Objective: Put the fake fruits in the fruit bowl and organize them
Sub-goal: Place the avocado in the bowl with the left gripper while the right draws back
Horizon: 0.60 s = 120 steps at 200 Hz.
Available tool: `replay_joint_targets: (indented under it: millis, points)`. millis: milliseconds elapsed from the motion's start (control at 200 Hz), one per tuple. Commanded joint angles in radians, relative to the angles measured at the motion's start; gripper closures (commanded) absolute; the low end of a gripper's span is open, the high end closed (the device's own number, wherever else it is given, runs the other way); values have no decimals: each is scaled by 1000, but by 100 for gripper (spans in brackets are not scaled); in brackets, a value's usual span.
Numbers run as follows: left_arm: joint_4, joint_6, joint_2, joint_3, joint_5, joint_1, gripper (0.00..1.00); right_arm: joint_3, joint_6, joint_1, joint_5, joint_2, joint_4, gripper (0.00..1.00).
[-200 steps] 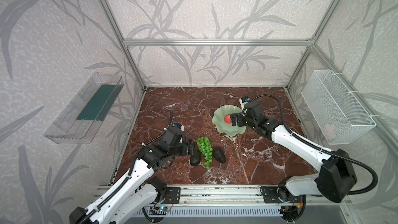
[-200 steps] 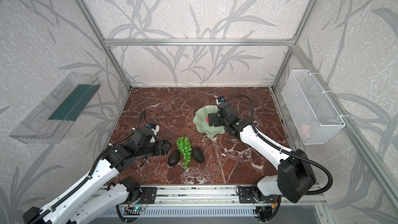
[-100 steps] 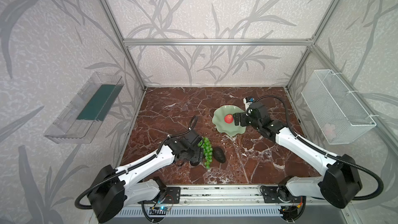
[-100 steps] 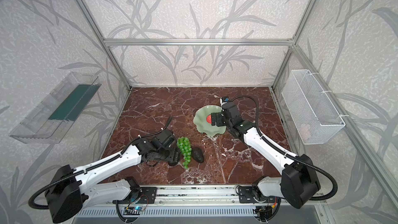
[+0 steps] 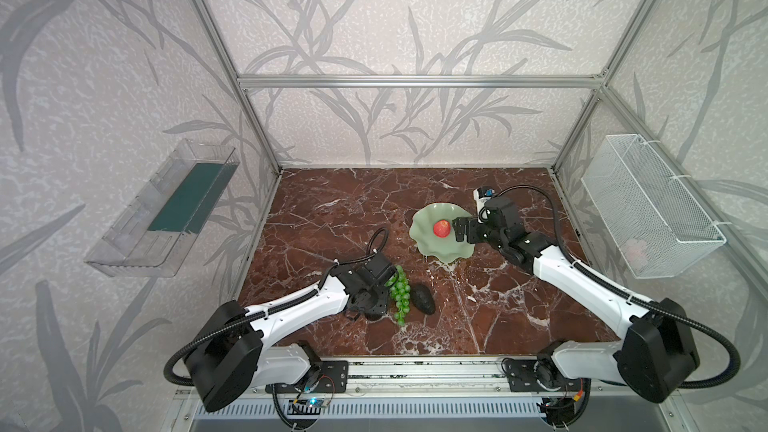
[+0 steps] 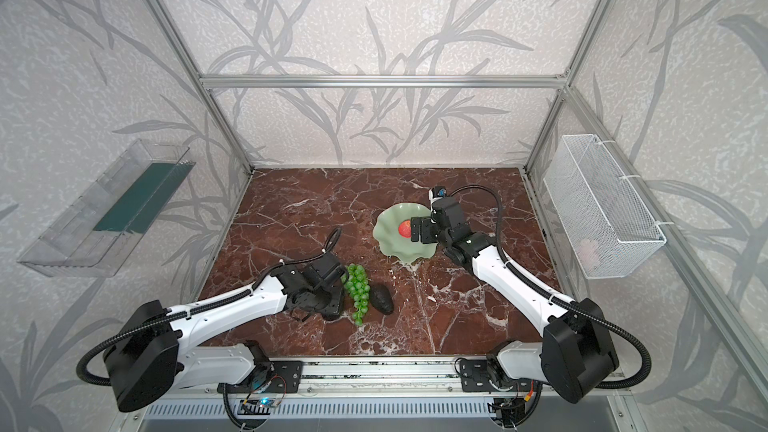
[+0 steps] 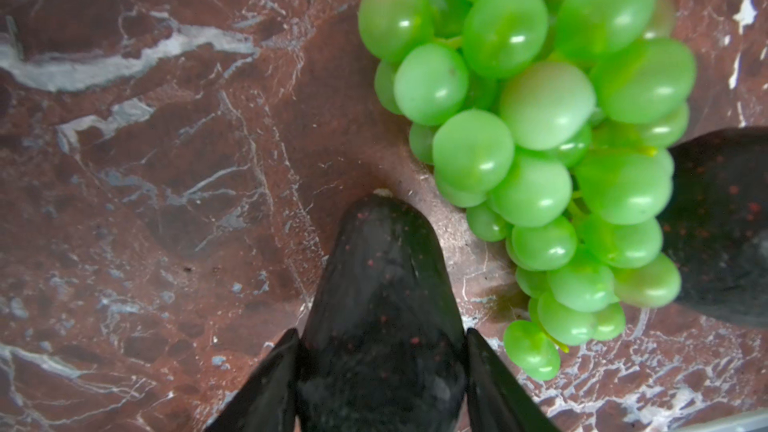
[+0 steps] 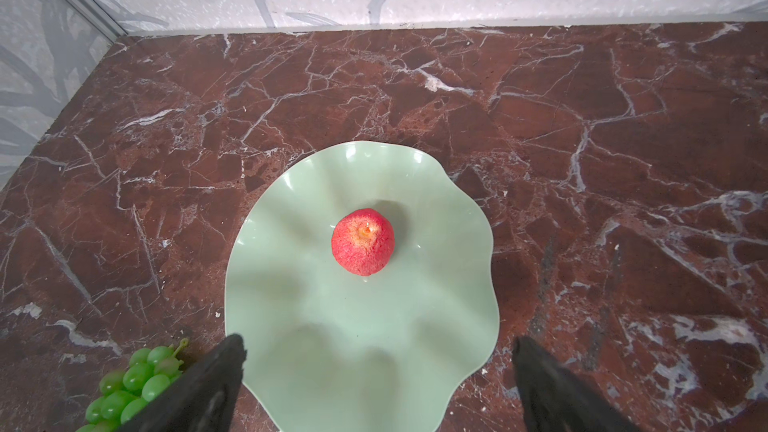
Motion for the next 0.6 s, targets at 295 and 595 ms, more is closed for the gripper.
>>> replay_joint_targets:
  millis: [295, 595]
  points:
    - [-99, 54, -240, 135, -106, -2, 44, -40, 36, -26, -22, -35, 46, 1]
    - [43, 231, 65, 467, -81, 23, 43, -80, 31, -47, 3, -173, -11, 1]
